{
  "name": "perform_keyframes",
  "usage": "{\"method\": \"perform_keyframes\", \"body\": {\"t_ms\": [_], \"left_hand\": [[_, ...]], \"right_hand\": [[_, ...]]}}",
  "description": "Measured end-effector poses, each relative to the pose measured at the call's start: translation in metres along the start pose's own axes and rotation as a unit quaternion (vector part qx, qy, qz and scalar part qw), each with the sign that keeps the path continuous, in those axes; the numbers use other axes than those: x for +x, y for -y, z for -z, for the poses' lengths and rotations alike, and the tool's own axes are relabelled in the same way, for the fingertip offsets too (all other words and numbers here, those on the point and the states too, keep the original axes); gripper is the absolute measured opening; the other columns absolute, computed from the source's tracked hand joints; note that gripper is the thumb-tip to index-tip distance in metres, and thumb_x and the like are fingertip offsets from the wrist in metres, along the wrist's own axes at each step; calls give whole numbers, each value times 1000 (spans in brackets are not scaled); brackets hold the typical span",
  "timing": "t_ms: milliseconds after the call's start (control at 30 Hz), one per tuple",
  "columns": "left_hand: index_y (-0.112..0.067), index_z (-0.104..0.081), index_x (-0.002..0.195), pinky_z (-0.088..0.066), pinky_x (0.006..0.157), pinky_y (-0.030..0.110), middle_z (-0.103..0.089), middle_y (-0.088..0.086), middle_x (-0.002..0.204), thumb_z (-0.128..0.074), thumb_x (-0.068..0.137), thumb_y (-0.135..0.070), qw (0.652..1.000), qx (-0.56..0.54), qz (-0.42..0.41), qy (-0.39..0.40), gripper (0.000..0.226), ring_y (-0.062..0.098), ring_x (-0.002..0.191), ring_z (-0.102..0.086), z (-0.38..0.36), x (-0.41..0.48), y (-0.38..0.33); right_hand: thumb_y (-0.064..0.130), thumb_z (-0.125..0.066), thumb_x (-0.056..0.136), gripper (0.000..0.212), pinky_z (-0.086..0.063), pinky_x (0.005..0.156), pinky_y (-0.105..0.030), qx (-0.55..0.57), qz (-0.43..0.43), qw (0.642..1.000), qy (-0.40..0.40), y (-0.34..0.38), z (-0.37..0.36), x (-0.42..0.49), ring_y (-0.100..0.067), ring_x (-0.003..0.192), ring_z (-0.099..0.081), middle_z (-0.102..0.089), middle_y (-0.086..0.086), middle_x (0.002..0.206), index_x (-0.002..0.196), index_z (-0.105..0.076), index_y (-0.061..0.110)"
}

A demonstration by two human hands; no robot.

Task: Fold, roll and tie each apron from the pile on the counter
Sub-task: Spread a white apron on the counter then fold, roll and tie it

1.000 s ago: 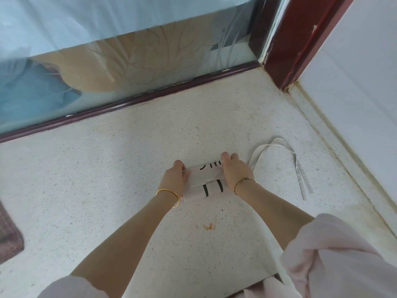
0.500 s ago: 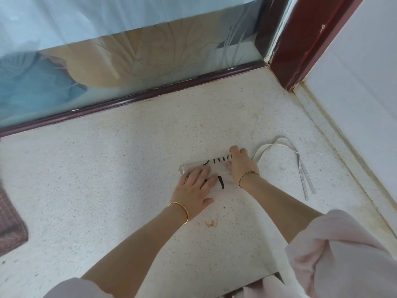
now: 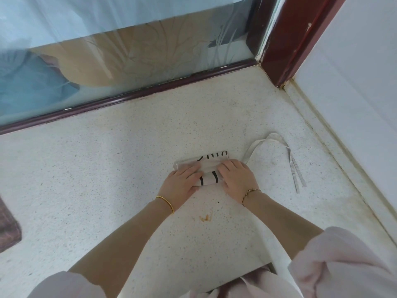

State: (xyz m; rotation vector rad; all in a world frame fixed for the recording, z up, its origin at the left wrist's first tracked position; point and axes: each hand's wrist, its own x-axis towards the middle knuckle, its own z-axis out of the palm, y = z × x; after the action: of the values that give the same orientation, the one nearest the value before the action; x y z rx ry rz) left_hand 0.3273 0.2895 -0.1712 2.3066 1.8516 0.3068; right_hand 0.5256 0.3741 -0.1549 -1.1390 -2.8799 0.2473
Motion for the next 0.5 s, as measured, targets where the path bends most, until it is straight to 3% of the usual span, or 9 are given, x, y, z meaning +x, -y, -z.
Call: {"method": "perform_keyframes", "body": {"t_ms": [133,267,367,500], "left_hand": [[-11,-69,98,-58,61,36,-61,10,102,-40,84,-37,997,-50,62,-7,41,30,85,-62,6,-3,-3],[-12,-65,104,-49,73,32,-58,5,101,-38,92,-47,985,-114,129,30,45,25,86,-59,15,2,-5],[-13,-61,111,-44,77,27,-56,3,102,-46,96,-38,973,-141,177,40,33,20,90,-56,19,5,-5],[-11,-54,106,-38,70,24,-51,3,99,-44,97,-33,961,-156,226,40,26,19,83,-52,20,10,-5]], "right_hand": [[11,-67,62,20,-53,64,-34,15,7,1000,2,-8,5,3,-24,76,-63,-64,0,83,81,-64,15],[12,-52,85,10,-41,63,-32,54,-13,998,36,-16,17,7,-21,67,-52,-58,1,73,83,-62,14],[21,-40,96,20,-28,66,-28,41,-18,995,84,-18,22,12,-18,70,-46,-54,2,83,98,-59,16],[23,-36,99,22,-37,75,-30,79,-49,986,138,-20,23,24,-23,80,-53,-50,-4,106,114,-50,13]]}}
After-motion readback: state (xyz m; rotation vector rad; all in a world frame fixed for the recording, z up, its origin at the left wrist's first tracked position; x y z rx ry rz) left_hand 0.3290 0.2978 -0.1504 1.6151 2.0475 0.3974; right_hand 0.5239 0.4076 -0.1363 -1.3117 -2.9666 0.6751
